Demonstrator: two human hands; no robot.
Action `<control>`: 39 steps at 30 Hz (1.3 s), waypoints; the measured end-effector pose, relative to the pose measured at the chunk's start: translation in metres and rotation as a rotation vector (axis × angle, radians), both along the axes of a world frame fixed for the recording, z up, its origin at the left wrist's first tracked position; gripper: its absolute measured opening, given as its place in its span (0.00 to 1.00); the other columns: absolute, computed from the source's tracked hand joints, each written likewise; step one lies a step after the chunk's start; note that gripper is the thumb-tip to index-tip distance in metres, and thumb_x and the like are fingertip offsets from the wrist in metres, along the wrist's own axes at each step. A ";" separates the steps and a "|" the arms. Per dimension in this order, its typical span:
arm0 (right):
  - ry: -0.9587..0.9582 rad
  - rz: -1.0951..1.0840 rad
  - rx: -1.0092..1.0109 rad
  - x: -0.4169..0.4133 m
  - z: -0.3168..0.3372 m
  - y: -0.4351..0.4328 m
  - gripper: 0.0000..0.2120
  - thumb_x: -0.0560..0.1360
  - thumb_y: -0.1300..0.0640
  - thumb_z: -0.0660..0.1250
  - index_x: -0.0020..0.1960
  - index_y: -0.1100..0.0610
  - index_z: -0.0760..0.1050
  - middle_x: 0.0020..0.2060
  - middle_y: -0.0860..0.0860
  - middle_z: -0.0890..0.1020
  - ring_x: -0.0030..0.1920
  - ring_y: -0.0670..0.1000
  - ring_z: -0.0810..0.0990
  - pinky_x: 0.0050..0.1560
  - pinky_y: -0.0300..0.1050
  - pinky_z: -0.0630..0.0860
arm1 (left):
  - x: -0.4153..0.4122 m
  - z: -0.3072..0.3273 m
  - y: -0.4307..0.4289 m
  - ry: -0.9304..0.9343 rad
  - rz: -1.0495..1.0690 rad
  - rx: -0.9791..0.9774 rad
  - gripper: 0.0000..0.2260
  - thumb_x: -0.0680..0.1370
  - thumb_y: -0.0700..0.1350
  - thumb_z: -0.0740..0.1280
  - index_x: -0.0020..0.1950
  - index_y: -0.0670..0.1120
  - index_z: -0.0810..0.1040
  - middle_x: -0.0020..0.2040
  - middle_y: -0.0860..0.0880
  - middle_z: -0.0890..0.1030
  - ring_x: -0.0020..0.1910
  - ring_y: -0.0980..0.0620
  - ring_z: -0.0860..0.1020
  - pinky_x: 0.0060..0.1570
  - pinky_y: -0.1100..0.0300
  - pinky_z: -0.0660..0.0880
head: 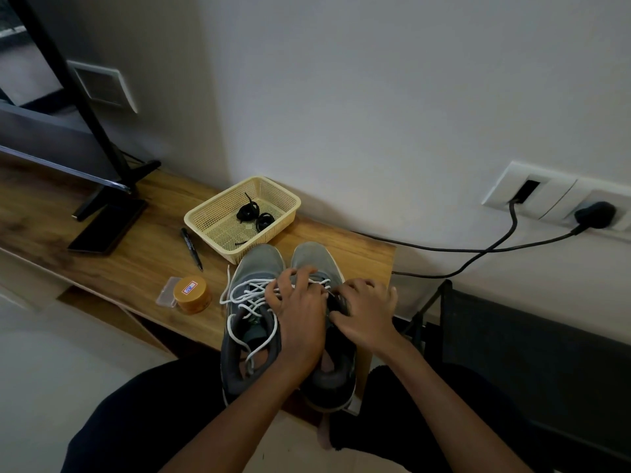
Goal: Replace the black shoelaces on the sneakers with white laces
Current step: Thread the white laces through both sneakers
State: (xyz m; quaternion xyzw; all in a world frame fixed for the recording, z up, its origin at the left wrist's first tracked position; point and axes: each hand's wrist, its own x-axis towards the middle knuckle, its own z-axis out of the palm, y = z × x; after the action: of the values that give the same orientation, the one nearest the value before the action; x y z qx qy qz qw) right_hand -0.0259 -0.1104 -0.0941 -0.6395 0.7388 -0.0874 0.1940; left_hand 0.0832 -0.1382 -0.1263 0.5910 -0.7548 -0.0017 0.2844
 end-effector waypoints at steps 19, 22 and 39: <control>-0.410 -0.159 -0.020 -0.010 0.004 -0.018 0.06 0.75 0.57 0.65 0.44 0.47 0.75 0.57 0.44 0.74 0.62 0.50 0.61 0.57 0.48 0.56 | 0.002 0.005 -0.006 -0.103 -0.047 0.047 0.08 0.64 0.42 0.77 0.34 0.50 0.80 0.57 0.50 0.78 0.62 0.46 0.69 0.60 0.43 0.55; -0.385 -0.149 -0.013 -0.010 0.001 -0.017 0.05 0.76 0.57 0.65 0.46 0.48 0.75 0.59 0.44 0.74 0.63 0.51 0.61 0.54 0.47 0.54 | 0.001 0.003 -0.006 -0.063 -0.066 0.068 0.05 0.68 0.43 0.75 0.36 0.50 0.80 0.59 0.51 0.78 0.63 0.48 0.65 0.61 0.44 0.53; -0.111 -0.219 -0.143 -0.014 0.000 -0.024 0.08 0.79 0.55 0.58 0.52 0.56 0.74 0.58 0.52 0.70 0.59 0.54 0.64 0.52 0.46 0.58 | 0.023 0.038 -0.020 -0.255 -0.147 0.397 0.16 0.80 0.45 0.57 0.67 0.55 0.69 0.72 0.52 0.63 0.75 0.47 0.51 0.69 0.37 0.37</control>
State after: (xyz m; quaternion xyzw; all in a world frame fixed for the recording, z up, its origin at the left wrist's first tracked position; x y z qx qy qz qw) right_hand -0.0396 -0.1341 -0.0945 -0.5613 0.7842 -0.1958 0.1778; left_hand 0.1059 -0.1579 -0.0884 0.5744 -0.8104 -0.0960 0.0640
